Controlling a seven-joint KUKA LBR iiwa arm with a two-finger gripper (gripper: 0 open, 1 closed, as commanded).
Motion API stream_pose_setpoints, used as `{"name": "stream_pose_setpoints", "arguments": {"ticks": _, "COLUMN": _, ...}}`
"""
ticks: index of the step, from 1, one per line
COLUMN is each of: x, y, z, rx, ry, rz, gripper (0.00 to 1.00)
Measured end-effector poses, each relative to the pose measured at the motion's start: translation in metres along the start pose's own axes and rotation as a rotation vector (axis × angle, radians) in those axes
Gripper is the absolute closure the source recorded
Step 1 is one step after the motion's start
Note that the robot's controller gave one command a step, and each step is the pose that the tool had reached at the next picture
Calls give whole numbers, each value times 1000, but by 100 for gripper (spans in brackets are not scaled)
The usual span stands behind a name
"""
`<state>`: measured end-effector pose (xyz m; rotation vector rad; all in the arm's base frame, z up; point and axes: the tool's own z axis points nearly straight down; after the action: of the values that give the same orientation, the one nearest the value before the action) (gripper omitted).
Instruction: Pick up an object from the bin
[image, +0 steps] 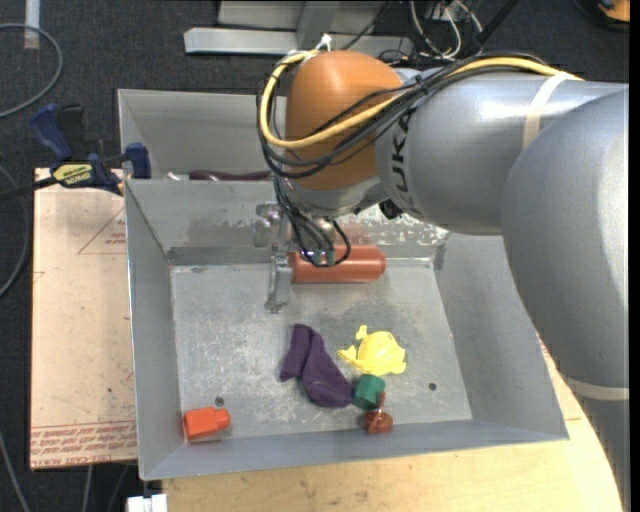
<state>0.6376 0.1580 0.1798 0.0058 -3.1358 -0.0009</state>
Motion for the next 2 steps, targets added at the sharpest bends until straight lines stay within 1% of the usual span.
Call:
{"name": "stream_pose_setpoints", "arguments": {"ticks": 1, "x": -1, "y": -1, "z": -5, "rx": -1, "ry": -7, "rz": 2, "gripper": 0}}
{"name": "stream_pose_setpoints", "arguments": {"ticks": 2, "x": 12, "y": -35, "z": 32, "rx": -3, "ry": -10, "rz": -57, "gripper": 0}}
